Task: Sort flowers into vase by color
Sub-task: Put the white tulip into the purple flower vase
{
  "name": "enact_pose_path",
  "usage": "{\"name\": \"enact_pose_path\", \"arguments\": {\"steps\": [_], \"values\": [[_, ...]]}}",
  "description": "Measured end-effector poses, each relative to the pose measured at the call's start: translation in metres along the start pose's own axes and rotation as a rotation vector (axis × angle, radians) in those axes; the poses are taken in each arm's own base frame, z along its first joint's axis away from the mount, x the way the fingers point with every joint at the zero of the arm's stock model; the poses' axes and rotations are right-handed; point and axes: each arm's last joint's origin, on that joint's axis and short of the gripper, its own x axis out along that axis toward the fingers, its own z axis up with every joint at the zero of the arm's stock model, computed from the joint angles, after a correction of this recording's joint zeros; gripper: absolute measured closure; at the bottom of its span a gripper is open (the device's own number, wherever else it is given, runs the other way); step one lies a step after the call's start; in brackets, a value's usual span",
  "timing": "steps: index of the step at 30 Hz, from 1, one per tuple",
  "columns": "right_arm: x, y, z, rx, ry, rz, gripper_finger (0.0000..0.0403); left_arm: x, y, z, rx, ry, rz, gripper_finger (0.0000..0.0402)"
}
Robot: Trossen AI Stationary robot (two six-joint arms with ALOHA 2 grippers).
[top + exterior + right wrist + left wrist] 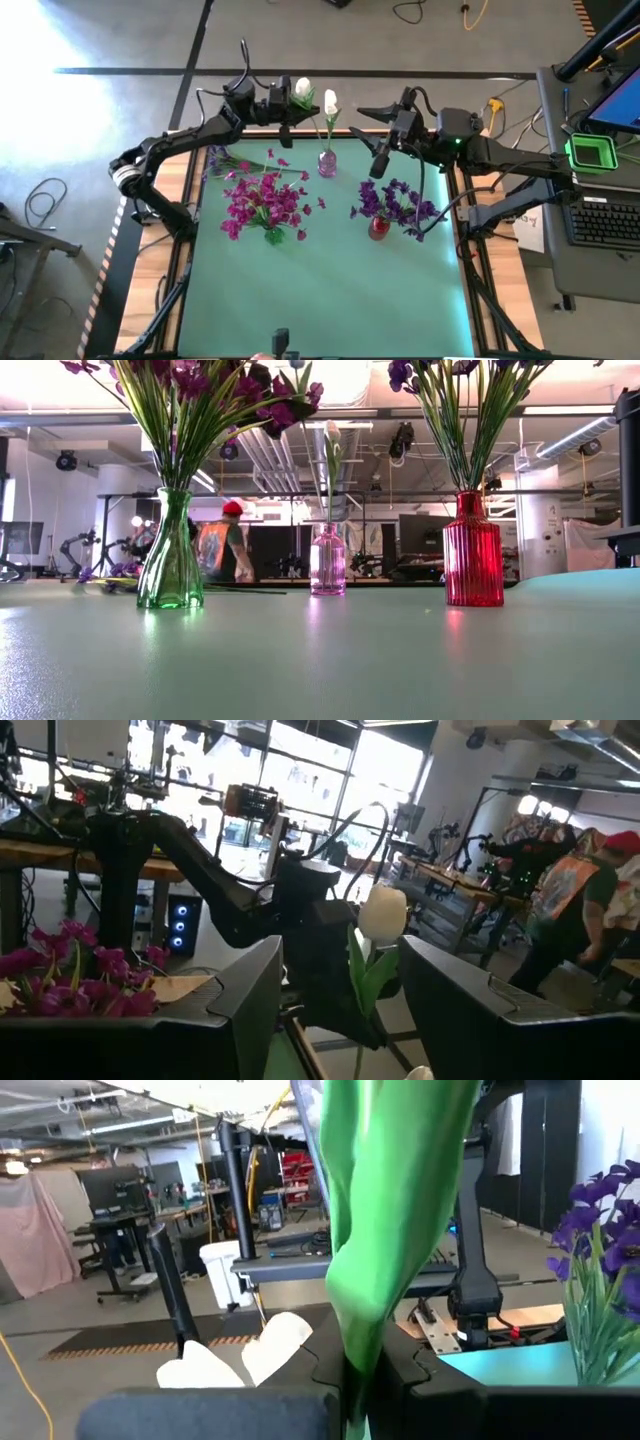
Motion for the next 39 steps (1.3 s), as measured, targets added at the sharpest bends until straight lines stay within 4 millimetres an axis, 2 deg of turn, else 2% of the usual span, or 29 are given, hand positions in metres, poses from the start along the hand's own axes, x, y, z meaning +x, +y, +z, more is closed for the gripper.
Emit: {"name": "enact_pose_path", "arguments": {"steps": [17, 28, 39], "values": [[0.000, 0.001, -0.002, -0.006, 0.021, 0.006, 0.0209, 0.010, 0.006, -0.023, -0.046, 0.031, -0.005, 0.0401], [0.000, 0.001, -0.002, -0.006, 0.021, 0.006, 0.0209, 0.010, 0.005, -0.025, -0.016, 0.048, -0.008, 0.0400], [0.000, 0.001, -0.002, -0.005, 0.020, 0.006, 0.0209, 0.010, 0.005, -0.026, -0.015, 0.059, -0.010, 0.0341]]}}
